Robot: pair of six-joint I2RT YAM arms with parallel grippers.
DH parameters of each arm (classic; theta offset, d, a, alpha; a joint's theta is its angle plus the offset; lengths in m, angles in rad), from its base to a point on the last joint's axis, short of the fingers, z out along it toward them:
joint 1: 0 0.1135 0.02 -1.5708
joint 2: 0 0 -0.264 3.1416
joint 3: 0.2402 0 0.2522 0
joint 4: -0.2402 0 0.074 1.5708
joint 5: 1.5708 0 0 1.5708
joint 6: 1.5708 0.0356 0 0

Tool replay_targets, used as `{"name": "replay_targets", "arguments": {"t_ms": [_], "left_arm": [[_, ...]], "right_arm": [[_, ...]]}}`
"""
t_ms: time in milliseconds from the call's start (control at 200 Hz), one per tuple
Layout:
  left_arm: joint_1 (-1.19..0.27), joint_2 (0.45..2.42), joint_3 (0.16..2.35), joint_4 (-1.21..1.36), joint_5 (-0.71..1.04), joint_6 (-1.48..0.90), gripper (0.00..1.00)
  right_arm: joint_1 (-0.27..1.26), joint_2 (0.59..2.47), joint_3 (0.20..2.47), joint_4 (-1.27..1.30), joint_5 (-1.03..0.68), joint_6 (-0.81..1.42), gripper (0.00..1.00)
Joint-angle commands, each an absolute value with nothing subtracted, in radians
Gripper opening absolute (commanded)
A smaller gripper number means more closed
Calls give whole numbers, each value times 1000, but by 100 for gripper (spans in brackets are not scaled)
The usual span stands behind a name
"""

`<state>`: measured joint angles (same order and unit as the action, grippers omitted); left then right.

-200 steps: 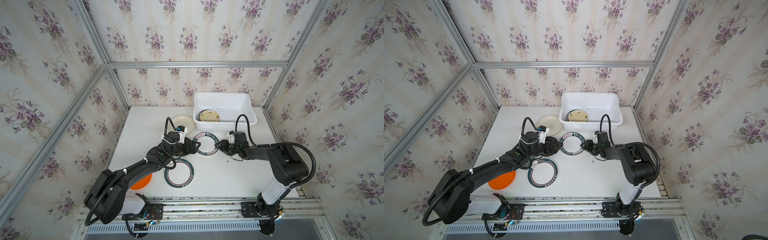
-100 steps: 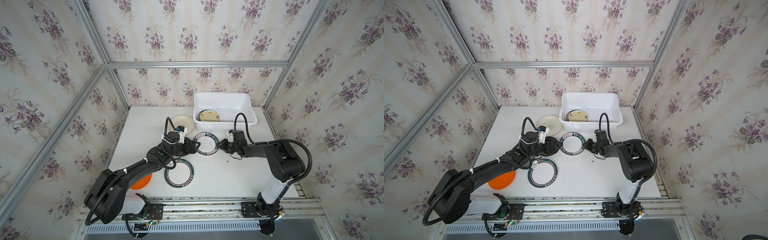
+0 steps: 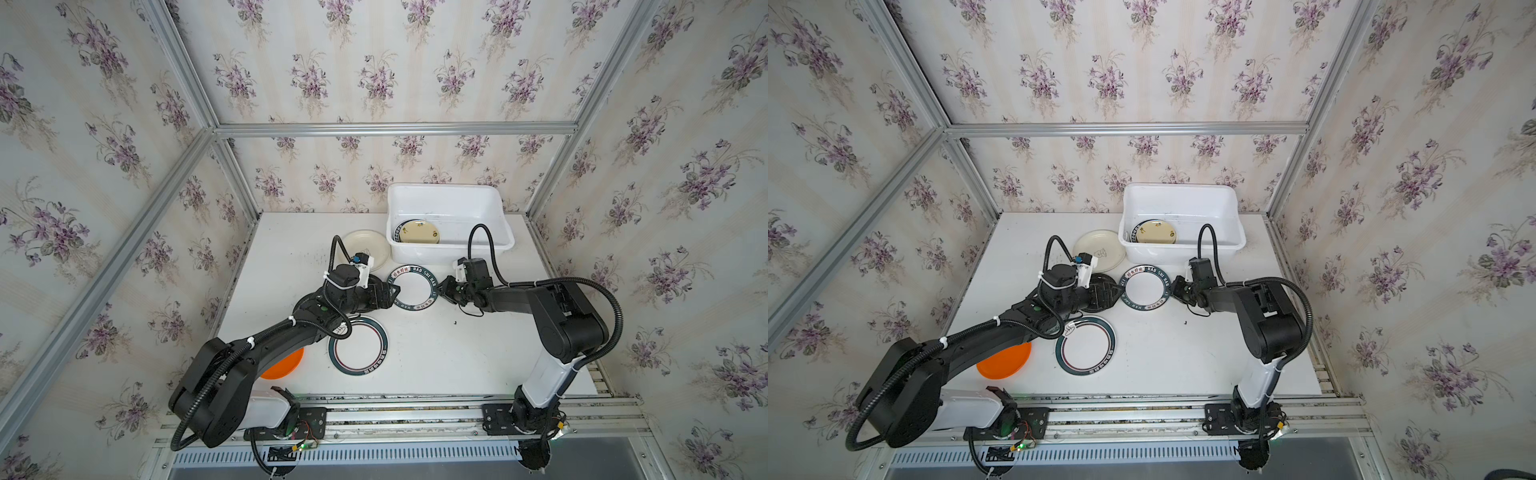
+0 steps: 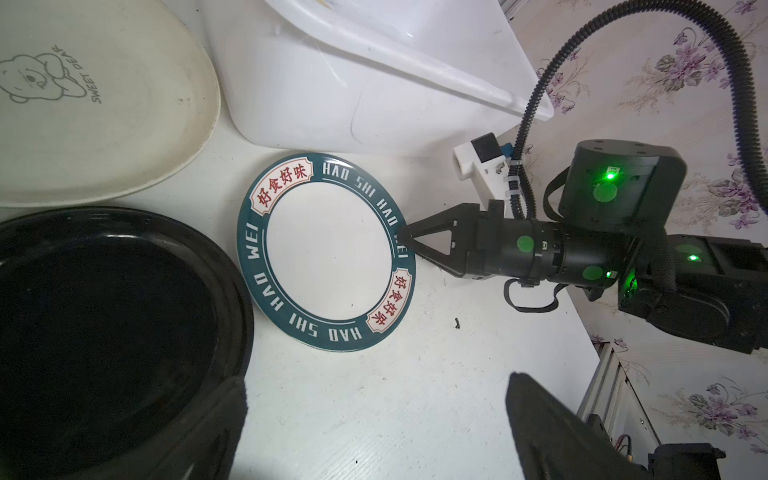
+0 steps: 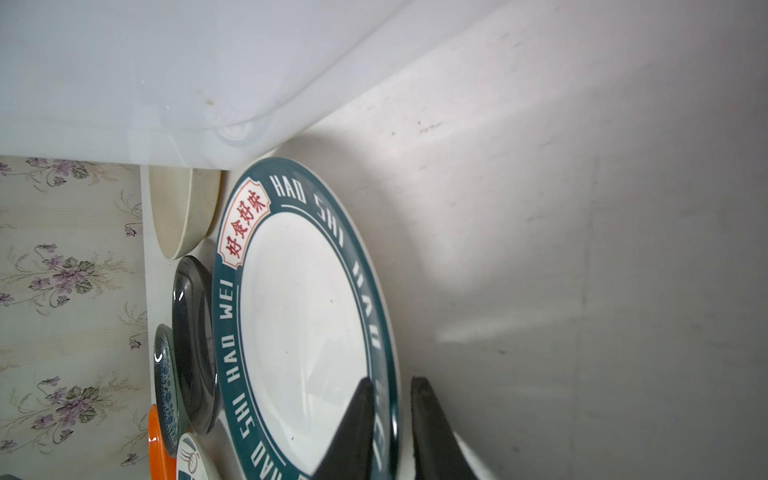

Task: Place the plates into the plastic bin on the countertop
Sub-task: 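Close the right gripper on the green-rimmed plate's rim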

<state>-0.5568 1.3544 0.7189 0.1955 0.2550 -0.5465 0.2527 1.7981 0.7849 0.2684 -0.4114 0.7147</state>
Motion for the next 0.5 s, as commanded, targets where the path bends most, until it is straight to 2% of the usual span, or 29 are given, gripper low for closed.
{"name": "replay_targets", "arguments": {"t_ms": [0,495], "left_arm": [[-555,1355,718,224,253,-544,100],[-555,1351,696,255,259,-541,100]], "right_arm": [[256,1807,803,277,-411,712,19],[261,1822,819,231,-391,702,2]]}}
